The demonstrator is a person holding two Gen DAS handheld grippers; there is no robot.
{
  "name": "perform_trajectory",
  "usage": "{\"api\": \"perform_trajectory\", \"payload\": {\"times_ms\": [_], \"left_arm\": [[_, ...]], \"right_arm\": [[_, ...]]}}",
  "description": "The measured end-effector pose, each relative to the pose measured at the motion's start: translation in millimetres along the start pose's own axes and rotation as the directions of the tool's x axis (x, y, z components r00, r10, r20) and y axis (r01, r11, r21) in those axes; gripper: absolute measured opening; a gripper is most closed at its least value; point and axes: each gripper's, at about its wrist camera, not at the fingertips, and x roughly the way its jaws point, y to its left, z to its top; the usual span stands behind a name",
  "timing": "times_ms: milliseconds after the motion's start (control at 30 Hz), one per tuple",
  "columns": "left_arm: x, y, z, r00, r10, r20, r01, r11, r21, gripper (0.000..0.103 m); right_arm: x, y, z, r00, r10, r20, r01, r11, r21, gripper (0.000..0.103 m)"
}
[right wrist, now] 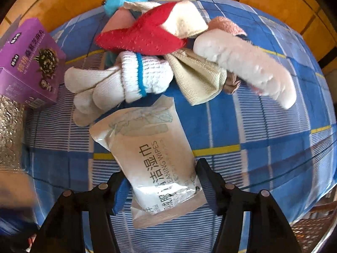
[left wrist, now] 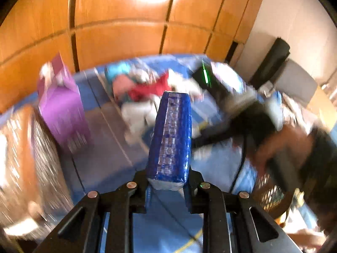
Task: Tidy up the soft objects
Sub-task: 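Carry the Tempo pack into the gold tray with the left gripper while the right gripper grasps the wipes packet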
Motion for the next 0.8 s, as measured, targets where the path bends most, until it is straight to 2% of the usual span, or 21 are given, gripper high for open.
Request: {"api": "perform_trajectory", "payload": {"times_ms": [133,200,300,367,400,433,467,500,567,600,633,700,800], "left_arm": [[-17.7,13.1,52.8,0.996,0.018,0.084,-0.016,1.000,-0.023,0.023],[-30.9,33.6,82.9,0.991,0.028,0.134,-0.017,0.996,-0.084,0.024],[-56.4,72.4,105.3,0.972,0.110,0.208,-0.069,0.978,-0.196,0.024],[-83.0,108.8,106.3,0.949,0.197,0.247,-0.122,0.950,-0.287,0.024],[-95.2,125.4,102.9,0.936,0.243,0.254,-0.153,0.932,-0.328,0.024],[-112.1,147.8,92.3,0.917,0.307,0.254,-0.194,0.901,-0.388,0.024],[-121.6,161.4,84.2,0.906,0.342,0.249,-0.215,0.879,-0.425,0.024],[-136.0,181.2,67.8,0.889,0.392,0.237,-0.244,0.843,-0.480,0.024],[-156.1,210.8,34.4,0.865,0.458,0.206,-0.281,0.781,-0.558,0.024],[-167.3,226.3,10.6,0.849,0.497,0.179,-0.306,0.739,-0.600,0.024],[-172.6,236.8,-7.3,0.841,0.517,0.159,-0.321,0.713,-0.624,0.024],[-178.1,256.6,-50.6,0.841,0.533,0.095,-0.337,0.653,-0.678,0.024],[-163.6,257.5,-98.0,0.854,0.520,0.018,-0.352,0.604,-0.715,0.024]], "right_arm": [[4.4,4.5,-23.8,0.998,-0.018,0.059,0.019,0.999,-0.028,0.066],[9.7,10.5,-30.9,0.997,-0.031,0.073,0.034,0.999,-0.037,0.066],[12.5,21.3,-38.1,0.995,-0.046,0.087,0.051,0.997,-0.057,0.066],[13.7,33.7,-43.2,0.993,-0.057,0.099,0.065,0.995,-0.076,0.066],[13.3,37.4,-44.4,0.993,-0.061,0.105,0.070,0.994,-0.086,0.066],[12.3,40.1,-46.0,0.992,-0.065,0.109,0.075,0.993,-0.095,0.066],[10.0,42.3,-48.4,0.991,-0.067,0.112,0.079,0.992,-0.100,0.066],[10.3,44.3,-51.0,0.991,-0.070,0.115,0.083,0.991,-0.105,0.066],[11.1,47.4,-53.9,0.990,-0.074,0.118,0.087,0.990,-0.110,0.066],[12.3,47.9,-54.1,0.990,-0.076,0.118,0.089,0.990,-0.111,0.066],[12.2,49.5,-56.8,0.990,-0.077,0.120,0.091,0.989,-0.112,0.065],[10.1,47.1,-51.8,0.989,-0.080,0.121,0.094,0.989,-0.115,0.065],[13.6,48.9,-50.1,0.988,-0.087,0.128,0.103,0.988,-0.119,0.064]]}}
